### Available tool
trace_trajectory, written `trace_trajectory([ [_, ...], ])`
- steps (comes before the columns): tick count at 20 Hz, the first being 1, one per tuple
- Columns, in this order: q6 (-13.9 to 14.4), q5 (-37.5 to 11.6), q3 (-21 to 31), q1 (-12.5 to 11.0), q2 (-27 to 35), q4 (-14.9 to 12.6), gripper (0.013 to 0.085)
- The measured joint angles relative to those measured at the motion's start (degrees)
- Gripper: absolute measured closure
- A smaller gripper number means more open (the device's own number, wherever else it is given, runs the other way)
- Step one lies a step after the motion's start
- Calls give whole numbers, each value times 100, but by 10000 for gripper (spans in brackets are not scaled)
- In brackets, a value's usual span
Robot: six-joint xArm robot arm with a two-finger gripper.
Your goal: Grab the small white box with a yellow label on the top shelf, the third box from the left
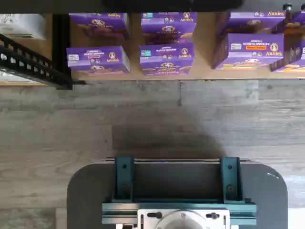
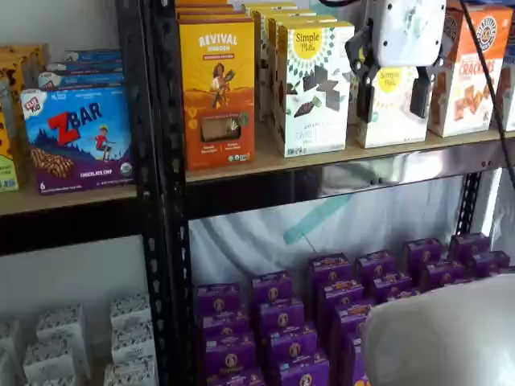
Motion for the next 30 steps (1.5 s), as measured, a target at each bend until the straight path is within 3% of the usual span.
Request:
trace_trajectory([
  [4,-10,122,-66,-30,75,36,130],
  [12,-167,-196,27,-138,28,-75,130],
  [16,-523,-591,55,-481,131,-141,130],
  [25,-1033,-1312,2,-973,624,-218,130],
  [30,-1291,-1709,-59,-1258,907,-115,130],
])
